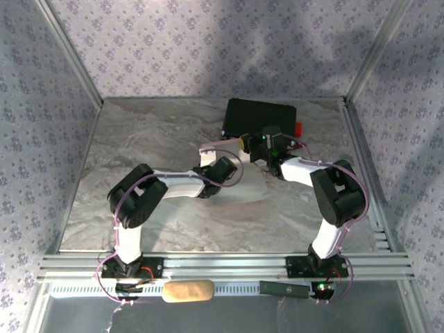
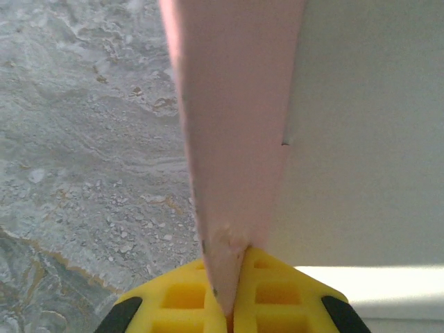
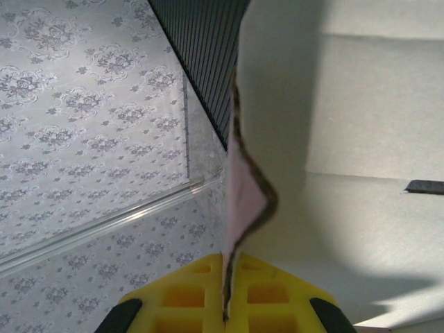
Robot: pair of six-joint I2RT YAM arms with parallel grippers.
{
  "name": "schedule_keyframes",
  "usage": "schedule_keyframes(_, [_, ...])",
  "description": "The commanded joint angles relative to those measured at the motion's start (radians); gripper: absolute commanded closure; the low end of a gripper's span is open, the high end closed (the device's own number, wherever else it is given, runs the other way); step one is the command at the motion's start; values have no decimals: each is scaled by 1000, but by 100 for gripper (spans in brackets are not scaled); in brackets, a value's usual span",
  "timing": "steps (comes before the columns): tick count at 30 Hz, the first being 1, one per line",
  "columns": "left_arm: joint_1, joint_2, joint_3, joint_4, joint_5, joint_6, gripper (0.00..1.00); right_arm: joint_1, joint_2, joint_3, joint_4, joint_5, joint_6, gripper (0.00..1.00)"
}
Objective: Fold the paper box
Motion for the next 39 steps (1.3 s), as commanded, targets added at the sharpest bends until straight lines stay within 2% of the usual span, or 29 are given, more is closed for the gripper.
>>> schedule_keyframes(1, [7,64,26,-262,-128,-74,100,3,-8,-25,-82,-26,8,100])
schedule_keyframes(5, [5,73,25,-280,-131,-102,100,-5,-14,-26,-83,-43,0,100])
schedule_keyframes(8, [3,37,-8,-246,-119,-82,100,-17,-54,-24,-112,-52,-47,66])
schedule_keyframes(10, [5,-20,-63,-157,-83,-26,100,-26,-125,-15,-192,-35,-117,44])
schedule_keyframes(12, [21,-73,-97,-100,-18,30,100,-32,-207,-1,-280,-11,-194,31])
schedule_keyframes(14, [32,-116,-103,-98,33,75,100,-41,-283,31,-371,-8,-272,24])
schedule_keyframes(20, [66,-284,-141,-90,226,193,100,-81,-503,93,-629,9,-436,21])
schedule_keyframes(26, [83,-473,-205,-71,399,325,100,-147,-653,120,-822,-16,-527,26])
schedule_keyframes(28, [115,-534,-244,-40,536,356,100,-167,-693,109,-865,-37,-527,29])
schedule_keyframes(31, [139,-600,-275,-30,677,399,100,-173,-750,110,-924,-51,-544,31])
schedule_keyframes(34, [149,-650,-294,-32,765,431,100,-173,-797,151,-1020,-38,-588,31])
schedule_keyframes(39, [152,-736,-367,22,836,490,100,-168,-846,222,-1145,-20,-643,31])
